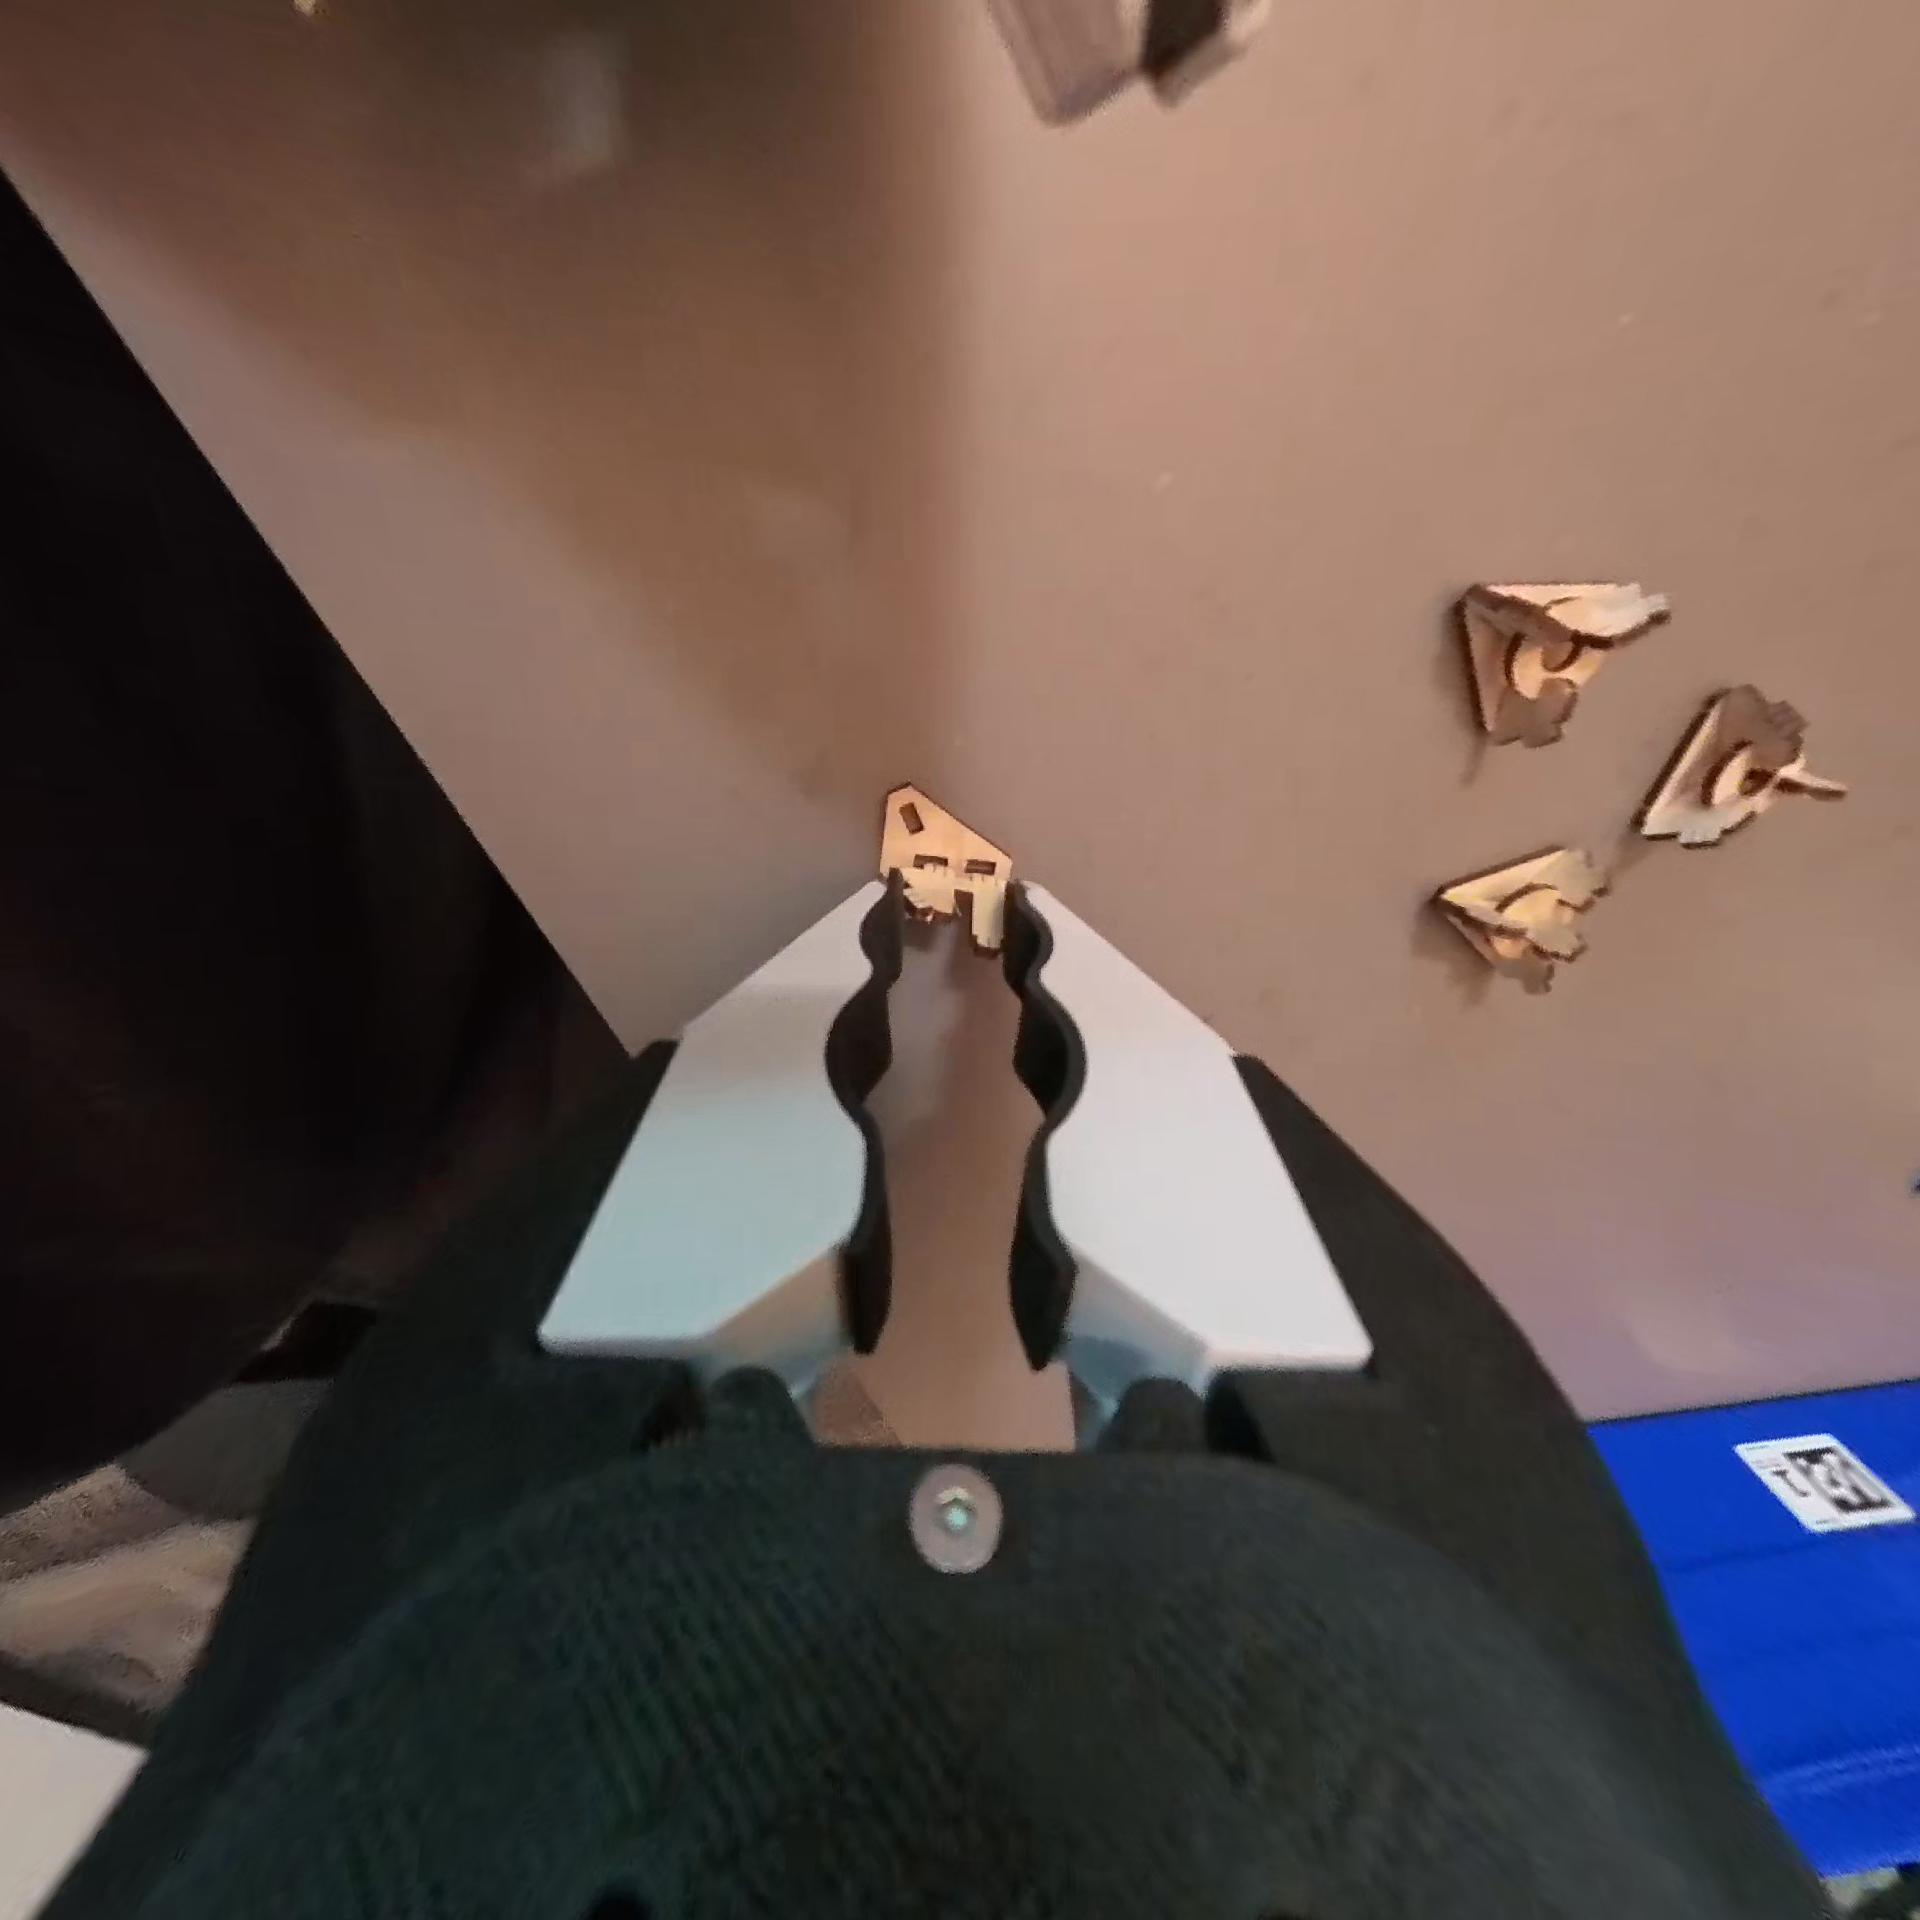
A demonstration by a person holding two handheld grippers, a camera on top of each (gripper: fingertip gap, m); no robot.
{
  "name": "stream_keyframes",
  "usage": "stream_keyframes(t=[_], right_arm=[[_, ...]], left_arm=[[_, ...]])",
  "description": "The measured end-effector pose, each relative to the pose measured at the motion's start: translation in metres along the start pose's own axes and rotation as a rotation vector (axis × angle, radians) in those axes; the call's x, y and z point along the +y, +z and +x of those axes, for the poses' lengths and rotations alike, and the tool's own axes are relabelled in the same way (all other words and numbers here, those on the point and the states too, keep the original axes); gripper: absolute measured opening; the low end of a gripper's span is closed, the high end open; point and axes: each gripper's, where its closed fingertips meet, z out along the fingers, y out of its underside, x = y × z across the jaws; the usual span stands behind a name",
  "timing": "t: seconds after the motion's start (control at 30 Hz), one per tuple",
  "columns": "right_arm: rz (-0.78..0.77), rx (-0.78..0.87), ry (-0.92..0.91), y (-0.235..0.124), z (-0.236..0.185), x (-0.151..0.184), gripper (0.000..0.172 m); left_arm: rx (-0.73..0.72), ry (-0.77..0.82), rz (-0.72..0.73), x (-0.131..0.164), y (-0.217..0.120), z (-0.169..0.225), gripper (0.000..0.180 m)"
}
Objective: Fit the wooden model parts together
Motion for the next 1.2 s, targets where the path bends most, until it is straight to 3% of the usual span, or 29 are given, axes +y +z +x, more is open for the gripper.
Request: stream_keyframes(t=[0.4,1.2], right_arm=[[-0.044,-0.088,-0.105,0.0004,0.001,-0.0034,0.018],[-0.084,-0.136,-0.078,0.0002,-0.0038,-0.0023,0.018]], left_arm=[[0.015,-0.039,0.009,-0.0018,-0.0011,-0.0014,0.0],[0.02,-0.058,0.012,-0.0023,-0.0013,-0.0021,0.0]])
